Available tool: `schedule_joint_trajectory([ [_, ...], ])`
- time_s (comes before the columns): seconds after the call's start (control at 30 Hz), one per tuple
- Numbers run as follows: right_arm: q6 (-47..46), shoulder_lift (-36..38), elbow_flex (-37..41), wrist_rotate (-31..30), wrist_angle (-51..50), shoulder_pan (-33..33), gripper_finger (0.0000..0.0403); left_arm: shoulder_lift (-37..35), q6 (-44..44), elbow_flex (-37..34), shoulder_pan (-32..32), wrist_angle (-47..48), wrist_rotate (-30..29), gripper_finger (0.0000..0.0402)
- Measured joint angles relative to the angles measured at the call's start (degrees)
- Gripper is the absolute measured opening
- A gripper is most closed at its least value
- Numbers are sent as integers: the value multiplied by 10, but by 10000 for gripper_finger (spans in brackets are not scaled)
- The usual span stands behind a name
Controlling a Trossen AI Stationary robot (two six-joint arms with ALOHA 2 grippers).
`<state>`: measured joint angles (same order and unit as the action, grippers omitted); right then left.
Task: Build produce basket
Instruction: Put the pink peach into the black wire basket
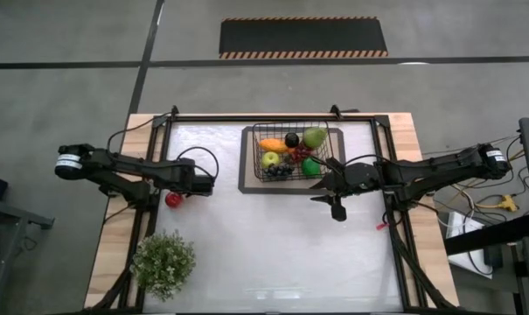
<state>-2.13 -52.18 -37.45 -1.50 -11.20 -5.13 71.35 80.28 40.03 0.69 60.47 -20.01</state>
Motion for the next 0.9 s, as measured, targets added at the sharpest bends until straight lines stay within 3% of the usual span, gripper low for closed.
schedule_joint_trajectory([
  [0.27, 2, 0, 0, 0, 0, 0, 142, 0, 0, 0, 0, 0, 0, 224],
  [0.53, 2, 0, 0, 0, 0, 0, 142, 0, -37, 17, 0, 1, 0, 217],
  [0.9, 11, 0, 3, 0, -8, 0, 137, 0, -257, 171, -34, -13, -2, 215],
])
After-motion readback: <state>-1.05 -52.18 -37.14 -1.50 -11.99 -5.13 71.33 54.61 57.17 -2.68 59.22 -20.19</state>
